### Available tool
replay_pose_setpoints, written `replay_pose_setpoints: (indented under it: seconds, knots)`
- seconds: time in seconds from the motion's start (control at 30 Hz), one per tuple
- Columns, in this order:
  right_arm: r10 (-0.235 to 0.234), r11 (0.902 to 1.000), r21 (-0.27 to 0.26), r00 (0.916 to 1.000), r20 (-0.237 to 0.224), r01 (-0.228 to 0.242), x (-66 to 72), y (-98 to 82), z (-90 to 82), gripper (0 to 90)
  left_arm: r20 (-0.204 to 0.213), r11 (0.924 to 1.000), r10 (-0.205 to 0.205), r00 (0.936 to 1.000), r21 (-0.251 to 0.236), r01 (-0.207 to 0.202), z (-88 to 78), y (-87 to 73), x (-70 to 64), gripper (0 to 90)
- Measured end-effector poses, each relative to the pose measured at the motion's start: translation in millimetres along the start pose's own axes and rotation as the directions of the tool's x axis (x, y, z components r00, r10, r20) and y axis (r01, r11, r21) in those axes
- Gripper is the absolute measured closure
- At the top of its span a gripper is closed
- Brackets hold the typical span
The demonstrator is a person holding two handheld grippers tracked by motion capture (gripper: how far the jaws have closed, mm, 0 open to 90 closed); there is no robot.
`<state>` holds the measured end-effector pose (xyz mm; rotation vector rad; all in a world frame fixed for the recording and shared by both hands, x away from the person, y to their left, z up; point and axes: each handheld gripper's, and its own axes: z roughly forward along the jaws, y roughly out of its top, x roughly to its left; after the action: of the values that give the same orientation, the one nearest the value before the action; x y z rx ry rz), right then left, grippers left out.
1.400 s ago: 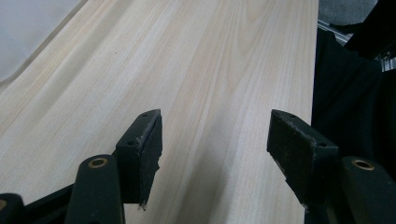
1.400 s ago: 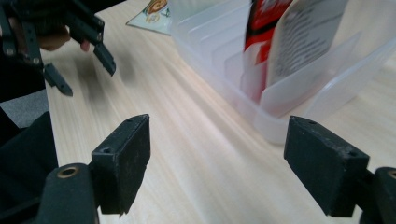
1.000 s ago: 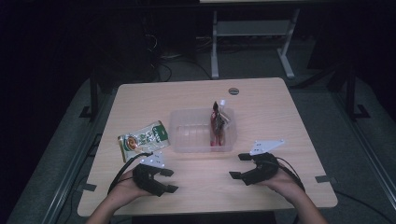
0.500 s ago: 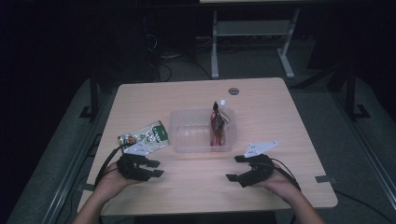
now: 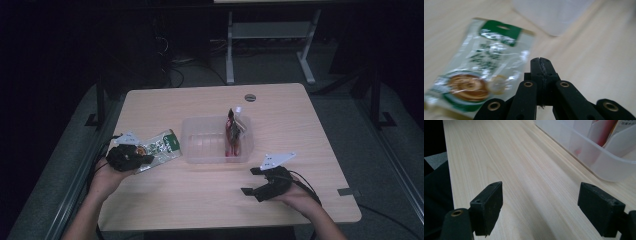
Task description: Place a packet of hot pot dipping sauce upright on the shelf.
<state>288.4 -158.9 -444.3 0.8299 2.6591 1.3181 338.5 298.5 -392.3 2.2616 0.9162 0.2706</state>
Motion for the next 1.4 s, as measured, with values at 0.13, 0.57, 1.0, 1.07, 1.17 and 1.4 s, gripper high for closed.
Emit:
replay_pose_setpoints:
  seconds: [0.13,0.57,1.0,1.07,1.17,1.4]
  knots:
    - [0.002,1.0,0.006,1.0,0.001,-0.002,-1.8,-0.1,1.4,19.7,-0.045,0.9992,-0.039,0.9982,-0.008,0.039,5.0,0.8,23.2,89.8]
    - [0.005,0.9998,0.018,1.0,0.004,-0.006,-2.0,-2.0,2.5,19.8,-0.177,0.9881,-0.153,0.9723,-0.041,0.148,41.2,10.9,84.8,89.9]
    - [0.013,0.9998,0.017,0.9999,0.009,-0.013,-3.4,-5.0,-1.4,20.3,-0.165,0.983,-0.172,0.9711,0.035,0.18,63.0,3.8,103.2,89.9]
    - [0.013,0.9998,0.018,0.9999,0.009,-0.013,-2.8,-4.8,-1.5,20.2,-0.15,0.9843,-0.165,0.9748,0.038,0.172,61.9,2.5,99.5,89.9]
    - [0.013,0.9998,0.013,0.9998,0.011,-0.013,-1.4,-4.4,-1.6,20.2,-0.104,0.9842,-0.161,0.9814,0.056,0.168,59.4,-0.7,91.9,89.9]
    - [0.014,0.9998,0.011,0.9998,0.016,-0.014,-1.7,-4.4,-3.0,20.4,-0.073,0.9879,-0.114,0.9908,0.097,0.121,54.8,-8.2,73.6,89.9]
